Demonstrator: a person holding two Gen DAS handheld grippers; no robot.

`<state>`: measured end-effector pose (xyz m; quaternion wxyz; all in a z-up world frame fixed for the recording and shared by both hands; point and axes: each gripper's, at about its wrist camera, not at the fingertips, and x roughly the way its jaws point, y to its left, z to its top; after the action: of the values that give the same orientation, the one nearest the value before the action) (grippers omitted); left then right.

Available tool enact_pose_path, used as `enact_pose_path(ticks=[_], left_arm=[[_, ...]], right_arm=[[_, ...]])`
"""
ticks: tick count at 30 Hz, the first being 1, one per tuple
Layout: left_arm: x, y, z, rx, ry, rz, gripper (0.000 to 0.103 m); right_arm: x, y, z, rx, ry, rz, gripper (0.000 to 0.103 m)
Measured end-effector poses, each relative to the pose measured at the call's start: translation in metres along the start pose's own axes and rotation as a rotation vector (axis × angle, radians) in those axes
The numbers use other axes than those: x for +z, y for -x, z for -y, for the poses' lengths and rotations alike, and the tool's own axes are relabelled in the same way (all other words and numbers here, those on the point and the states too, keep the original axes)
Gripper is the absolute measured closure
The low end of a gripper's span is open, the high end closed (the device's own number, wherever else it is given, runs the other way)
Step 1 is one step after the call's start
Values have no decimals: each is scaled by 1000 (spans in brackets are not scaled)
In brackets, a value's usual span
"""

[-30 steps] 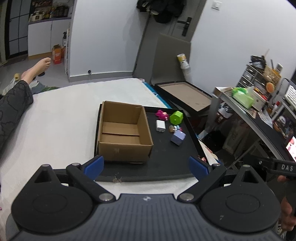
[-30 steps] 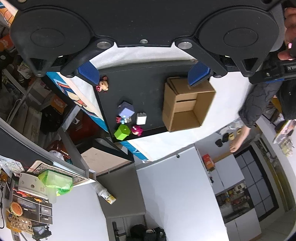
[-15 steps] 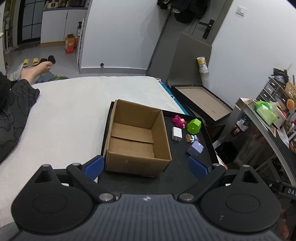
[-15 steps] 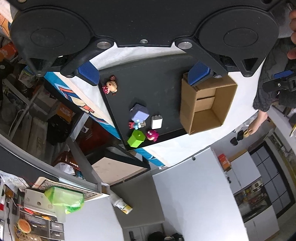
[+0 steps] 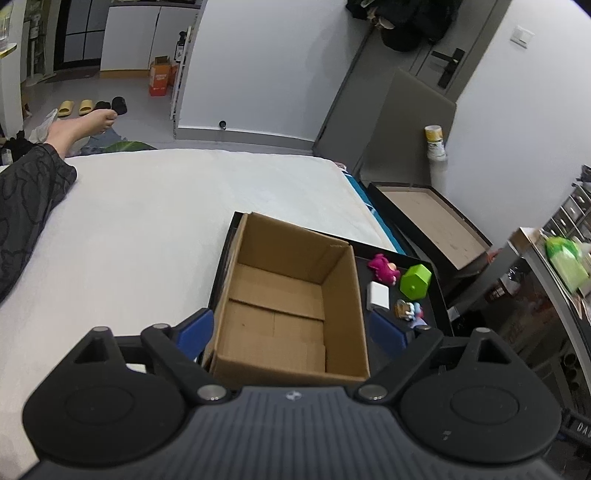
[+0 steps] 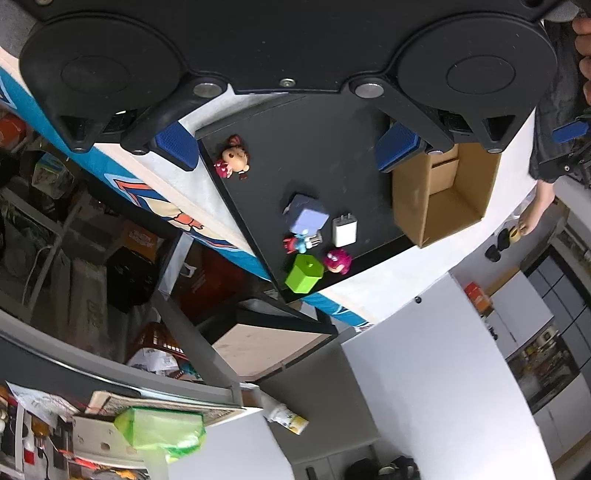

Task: Organize rigid objects
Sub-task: 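Move the left tool to the cardboard box while the right tool approaches the bow doll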

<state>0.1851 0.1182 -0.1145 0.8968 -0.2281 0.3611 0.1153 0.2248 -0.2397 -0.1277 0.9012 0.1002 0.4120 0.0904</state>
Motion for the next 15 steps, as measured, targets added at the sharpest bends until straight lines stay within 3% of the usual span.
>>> enact_pose_path(ticks=[9,13,15], left_arm=[[16,-41,-12,17,21,-9,25],[13,-61,-19,40,3,-31,31],[10,-71,-24,35,22,-52,33]], right_arm=[[4,-32,2,-7,-16,-25,2],[5,-56,11,-22,-54,-50,20],[4,-67,19,-19,-102,-74,23]])
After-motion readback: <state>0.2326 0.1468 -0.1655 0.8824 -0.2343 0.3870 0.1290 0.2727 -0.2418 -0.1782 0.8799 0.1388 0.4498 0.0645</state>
